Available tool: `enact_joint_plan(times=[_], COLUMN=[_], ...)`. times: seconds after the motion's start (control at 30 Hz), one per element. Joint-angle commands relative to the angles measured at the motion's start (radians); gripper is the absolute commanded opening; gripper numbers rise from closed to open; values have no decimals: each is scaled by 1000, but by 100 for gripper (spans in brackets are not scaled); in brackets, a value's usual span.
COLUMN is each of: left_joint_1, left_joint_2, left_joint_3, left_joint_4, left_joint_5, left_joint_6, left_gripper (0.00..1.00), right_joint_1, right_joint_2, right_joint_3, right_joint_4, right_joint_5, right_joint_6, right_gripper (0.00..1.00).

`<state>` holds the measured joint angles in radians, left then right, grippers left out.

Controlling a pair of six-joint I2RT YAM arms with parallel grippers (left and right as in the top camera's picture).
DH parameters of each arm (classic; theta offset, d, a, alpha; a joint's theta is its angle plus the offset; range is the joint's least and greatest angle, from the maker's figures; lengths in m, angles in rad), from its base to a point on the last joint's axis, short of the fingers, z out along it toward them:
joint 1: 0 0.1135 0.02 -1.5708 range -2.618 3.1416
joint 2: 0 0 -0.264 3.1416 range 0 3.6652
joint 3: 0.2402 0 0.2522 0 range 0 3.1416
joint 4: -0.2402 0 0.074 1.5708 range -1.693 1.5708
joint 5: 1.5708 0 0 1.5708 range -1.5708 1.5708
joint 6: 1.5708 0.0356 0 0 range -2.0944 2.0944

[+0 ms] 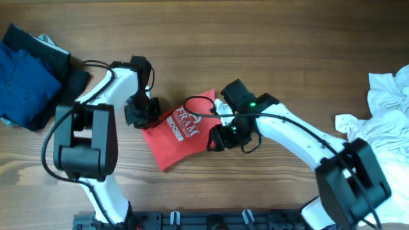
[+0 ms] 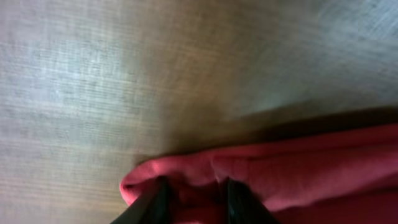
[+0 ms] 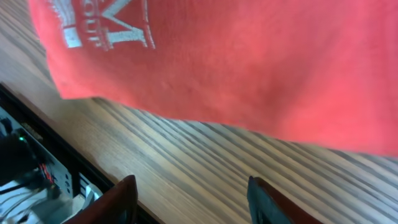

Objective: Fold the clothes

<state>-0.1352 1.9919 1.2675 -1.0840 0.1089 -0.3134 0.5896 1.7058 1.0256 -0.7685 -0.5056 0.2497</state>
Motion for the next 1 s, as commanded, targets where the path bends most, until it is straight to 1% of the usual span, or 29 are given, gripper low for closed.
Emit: enact_joint_plan(times=[0.0, 0.1, 0.17, 0.2, 0.27, 0.33, 0.37, 0.4, 0.47, 0.5, 0.6, 0.63, 0.67, 0.7, 0.73, 0.77, 0.8, 0.87, 0.9, 0.97], left_joint_1=[6, 5, 3, 3, 3, 3, 3, 3, 3, 3, 27, 40, 54, 67, 76, 80, 82, 80, 78, 78], left_joint_2=[32, 32, 32, 32, 32, 31, 28, 23, -11, -39, -162, -203, -241, -275, -299, -310, -314, -299, -282, -234], left_joint_3=[-7, -7, -16, -32, -66, -90, -98, -98, -98, -98, -95, -95, -95, -95, -95, -95, -95, -95, -95, -95], left_joint_4=[-90, -173, -227, -241, -237, -228, -222, -219, -214, -214, -164, -124, -72, -10, 56, 115, 192, 299, 334, 375], left_joint_5=[-21, -21, -21, -21, -20, -16, 12, 34, 90, 92, 92, 92, 92, 92, 94, 105, 159, 331, 383, 412], left_joint_6=[20, 21, 21, 21, 21, 21, 21, 23, 52, 52, 43, 44, 44, 44, 44, 45, 71, 163, 180, 180], left_gripper=[29, 29, 26, 24, 20, 18, 16, 13, 13, 12, 11, 15, 30, 54, 68, 71, 72, 71, 71, 71], right_joint_1=[8, 2, -26, -42, -93, -133, -163, -174, -192, -198, -213, -217, -218, -219, -219, -219, -219, -219, -219, -219], right_joint_2=[100, 161, 169, 168, 168, 168, 168, 168, 168, 167, 162, 159, 158, 158, 158, 158, 158, 158, 158, 158], right_joint_3=[-11, -11, -11, -10, -8, -3, -1, 2, 3, 3, 3, 3, 3, 3, 3, 3, 3, 3, 3, 3], right_joint_4=[44, 121, 177, 197, 261, 301, 322, 322, 302, 280, 183, 161, 143, 124, 109, 98, 88, 86, 86, 85], right_joint_5=[-52, -21, 123, 165, 210, 214, 214, 213, 211, 213, 291, 318, 341, 362, 373, 382, 386, 386, 386, 386], right_joint_6=[44, 65, 167, 182, 199, 196, 188, 175, 123, 89, 84, 88, 93, 95, 100, 115, 132, 148, 154, 169], right_gripper=[57, 57, 57, 56, 56, 56, 55, 55, 57, 59, 60, 61, 61, 61, 62, 63, 64, 65, 65, 66])
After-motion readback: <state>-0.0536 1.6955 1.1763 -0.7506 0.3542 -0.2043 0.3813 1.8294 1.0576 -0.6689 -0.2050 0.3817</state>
